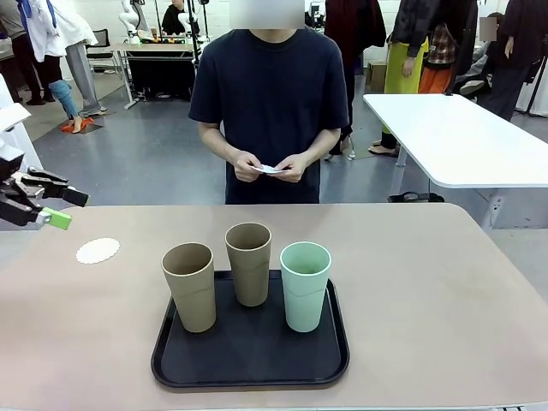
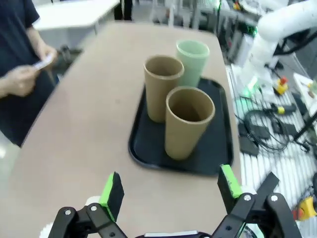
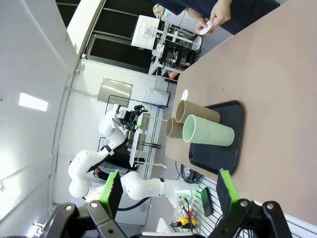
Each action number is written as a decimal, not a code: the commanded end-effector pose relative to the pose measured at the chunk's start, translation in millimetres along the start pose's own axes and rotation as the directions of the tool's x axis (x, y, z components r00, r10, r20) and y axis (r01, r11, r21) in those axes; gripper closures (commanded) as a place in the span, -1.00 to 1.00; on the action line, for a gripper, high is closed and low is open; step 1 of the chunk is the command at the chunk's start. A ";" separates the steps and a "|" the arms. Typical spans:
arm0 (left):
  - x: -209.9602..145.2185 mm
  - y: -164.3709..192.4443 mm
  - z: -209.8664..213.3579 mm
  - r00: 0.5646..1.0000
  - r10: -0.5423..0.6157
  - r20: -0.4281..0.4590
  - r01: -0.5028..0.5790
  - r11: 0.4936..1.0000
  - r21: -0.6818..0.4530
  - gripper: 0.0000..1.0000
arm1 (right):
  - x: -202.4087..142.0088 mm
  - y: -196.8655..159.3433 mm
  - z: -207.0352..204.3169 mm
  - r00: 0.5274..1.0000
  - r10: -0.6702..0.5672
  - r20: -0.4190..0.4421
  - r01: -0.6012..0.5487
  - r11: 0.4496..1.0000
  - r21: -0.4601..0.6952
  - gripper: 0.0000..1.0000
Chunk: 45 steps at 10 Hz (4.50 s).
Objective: Place coasters on the table and set cups on them.
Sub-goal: Pick up one Reusable plastic cup and place it on a coaster set by the human.
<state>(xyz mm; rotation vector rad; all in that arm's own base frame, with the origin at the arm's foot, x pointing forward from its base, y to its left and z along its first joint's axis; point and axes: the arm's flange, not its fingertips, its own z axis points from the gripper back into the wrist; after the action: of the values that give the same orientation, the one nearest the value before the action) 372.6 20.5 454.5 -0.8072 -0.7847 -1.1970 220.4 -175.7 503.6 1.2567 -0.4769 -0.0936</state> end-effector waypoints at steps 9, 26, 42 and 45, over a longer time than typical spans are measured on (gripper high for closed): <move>-144.8 57.6 -98.0 0.921 -0.214 0.327 0.253 0.964 -0.080 -1.00 | 1.2 -0.2 -2.2 1.000 -0.005 0.014 0.005 1.000 0.006 -1.00; -142.0 36.7 -160.3 0.918 -0.111 0.381 0.202 0.957 -0.208 -1.00 | 1.2 -0.2 -2.2 1.000 -0.005 0.014 0.005 1.000 0.006 -1.00; -134.5 39.0 -256.2 0.935 -0.077 0.347 0.190 0.934 -0.304 -1.00 | 1.2 -0.2 -2.2 1.000 -0.005 0.014 0.005 1.000 0.006 -1.00; -134.0 36.1 -256.6 0.934 -0.070 0.351 0.194 0.923 -0.331 -1.00 | 1.2 -0.2 -2.2 1.000 -0.005 0.014 0.005 1.000 0.006 -1.00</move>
<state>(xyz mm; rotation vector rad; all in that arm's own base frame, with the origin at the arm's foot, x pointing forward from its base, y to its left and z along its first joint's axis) 406.2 -127.6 208.7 -1.2949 -0.9119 -1.3581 220.4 -175.8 503.6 1.2565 -0.4771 -0.0941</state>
